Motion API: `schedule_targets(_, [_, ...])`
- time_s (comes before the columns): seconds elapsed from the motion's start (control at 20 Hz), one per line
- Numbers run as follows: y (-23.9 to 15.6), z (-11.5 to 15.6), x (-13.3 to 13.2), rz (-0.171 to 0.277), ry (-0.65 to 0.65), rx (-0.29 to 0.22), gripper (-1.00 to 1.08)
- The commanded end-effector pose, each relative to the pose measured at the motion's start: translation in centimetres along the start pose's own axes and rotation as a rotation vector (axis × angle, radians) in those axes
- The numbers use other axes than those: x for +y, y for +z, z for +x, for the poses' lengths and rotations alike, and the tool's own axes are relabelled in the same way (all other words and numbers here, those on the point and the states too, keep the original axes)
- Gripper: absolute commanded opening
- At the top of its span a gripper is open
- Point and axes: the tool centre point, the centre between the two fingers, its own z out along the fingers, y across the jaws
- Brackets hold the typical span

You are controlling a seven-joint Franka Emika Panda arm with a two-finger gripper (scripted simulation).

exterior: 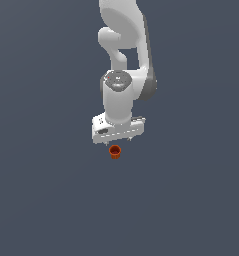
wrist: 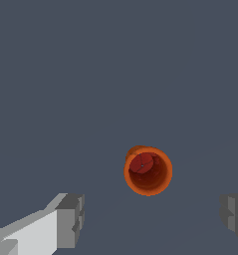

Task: Pick up the object and move it to a goal position.

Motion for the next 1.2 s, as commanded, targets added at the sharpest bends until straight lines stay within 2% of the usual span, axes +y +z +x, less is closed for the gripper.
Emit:
schedule_targets(0.0, [0.8, 0.0, 0.3, 0.0, -0.063, 0.0, 1.0])
schedule_targets(0.6, [4.3, -0.3, 1.2, 0.002, -0.323, 0.001, 1.0])
schedule_targets(1.15, [5.3, -0.4, 1.5, 0.004, -0.402, 0.002, 1.0])
